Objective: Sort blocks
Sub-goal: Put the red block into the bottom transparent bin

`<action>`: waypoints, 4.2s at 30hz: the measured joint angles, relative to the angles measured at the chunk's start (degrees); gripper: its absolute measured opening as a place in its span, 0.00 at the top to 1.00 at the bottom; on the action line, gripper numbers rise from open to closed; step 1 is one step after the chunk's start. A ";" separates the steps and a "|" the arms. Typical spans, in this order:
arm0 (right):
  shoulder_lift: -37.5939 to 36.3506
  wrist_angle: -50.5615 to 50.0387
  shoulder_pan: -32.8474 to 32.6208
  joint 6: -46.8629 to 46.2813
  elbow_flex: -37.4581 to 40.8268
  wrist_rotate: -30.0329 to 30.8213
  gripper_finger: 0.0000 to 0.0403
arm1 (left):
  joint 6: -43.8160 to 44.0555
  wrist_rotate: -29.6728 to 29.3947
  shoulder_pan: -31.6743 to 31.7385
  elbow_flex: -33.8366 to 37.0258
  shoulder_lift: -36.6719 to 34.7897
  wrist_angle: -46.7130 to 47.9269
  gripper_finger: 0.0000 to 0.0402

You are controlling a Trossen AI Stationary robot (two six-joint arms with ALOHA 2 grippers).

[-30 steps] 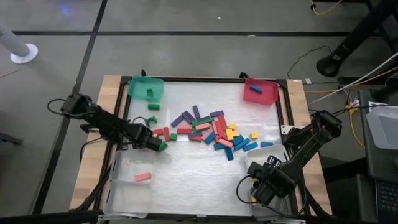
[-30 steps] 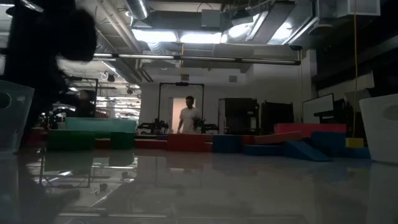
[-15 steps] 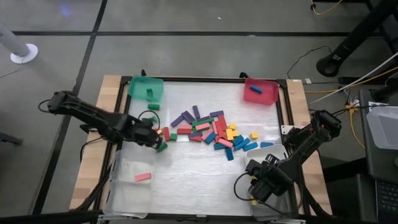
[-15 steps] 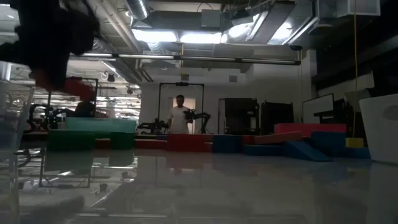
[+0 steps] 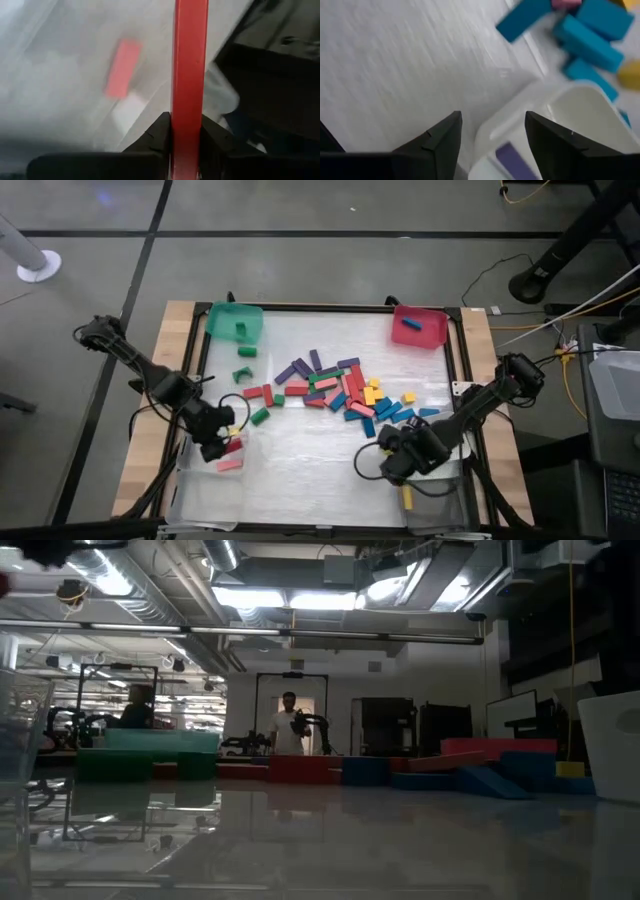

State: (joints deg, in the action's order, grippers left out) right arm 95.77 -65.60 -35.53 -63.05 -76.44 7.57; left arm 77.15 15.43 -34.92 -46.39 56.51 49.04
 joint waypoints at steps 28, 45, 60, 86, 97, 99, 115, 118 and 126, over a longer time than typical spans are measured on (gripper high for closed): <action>0.00 8.51 24.83 31.73 0.02 -1.59 0.46 | 6.79 -0.08 -4.50 0.02 0.00 10.36 0.63; 0.00 13.11 29.66 31.95 5.92 -7.17 0.46 | 3.55 -21.44 -2.22 0.04 0.00 1.64 0.60; 0.00 13.29 31.47 31.85 5.95 -6.60 0.46 | -13.52 -58.44 9.68 0.04 0.00 -6.10 0.60; 0.00 13.62 31.45 31.41 5.95 -6.49 0.46 | -44.63 3.37 24.28 0.04 -2.06 -1.98 0.64; 0.00 13.50 31.41 31.43 5.95 -6.60 0.46 | -41.99 0.62 11.01 0.04 2.60 4.81 0.64; 0.00 13.50 31.41 31.43 5.95 -6.62 0.46 | -41.95 0.45 8.81 0.04 3.83 4.98 0.64; 0.00 13.72 31.43 31.43 5.92 -6.13 0.46 | -42.29 -5.92 -1.99 0.04 18.02 7.38 0.64; 0.00 13.86 31.43 31.43 5.92 -6.11 0.46 | -42.65 -5.94 -2.37 0.04 20.71 7.20 0.64; 0.00 15.01 31.43 31.43 5.86 -6.33 0.46 | -42.68 -5.94 -2.62 0.04 26.18 3.46 0.64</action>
State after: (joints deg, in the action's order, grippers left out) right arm 95.77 -50.59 -4.10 -31.62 -70.59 1.25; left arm 34.47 9.50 -37.54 -46.35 82.69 52.50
